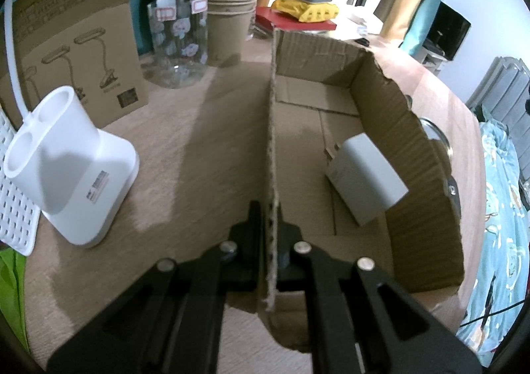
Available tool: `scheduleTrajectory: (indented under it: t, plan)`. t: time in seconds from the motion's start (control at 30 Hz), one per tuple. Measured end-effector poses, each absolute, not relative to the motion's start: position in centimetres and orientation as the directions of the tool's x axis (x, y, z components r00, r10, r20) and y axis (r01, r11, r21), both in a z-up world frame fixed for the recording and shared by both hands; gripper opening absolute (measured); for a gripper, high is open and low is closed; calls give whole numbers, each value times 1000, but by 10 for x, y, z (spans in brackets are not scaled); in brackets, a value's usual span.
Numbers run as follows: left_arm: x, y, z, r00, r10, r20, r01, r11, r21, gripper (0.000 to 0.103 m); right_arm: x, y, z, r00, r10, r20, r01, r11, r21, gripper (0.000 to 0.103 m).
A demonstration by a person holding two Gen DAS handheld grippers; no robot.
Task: Organize rigid objects
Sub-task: 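Carry the power bank into the box and open the right gripper, then move the right gripper back to the black key fob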
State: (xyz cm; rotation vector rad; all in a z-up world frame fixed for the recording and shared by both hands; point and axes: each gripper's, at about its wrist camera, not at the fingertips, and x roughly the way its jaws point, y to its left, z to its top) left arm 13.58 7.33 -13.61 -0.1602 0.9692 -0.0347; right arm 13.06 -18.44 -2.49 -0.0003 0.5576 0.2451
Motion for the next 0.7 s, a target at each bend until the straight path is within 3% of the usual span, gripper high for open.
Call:
scheduleTrajectory:
  t: [0.7]
  plan:
    - [135,73,-136,568,-98,-817,-44,988,-149,5,125,-212,-97,733,145,-664,-124,989,80,81]
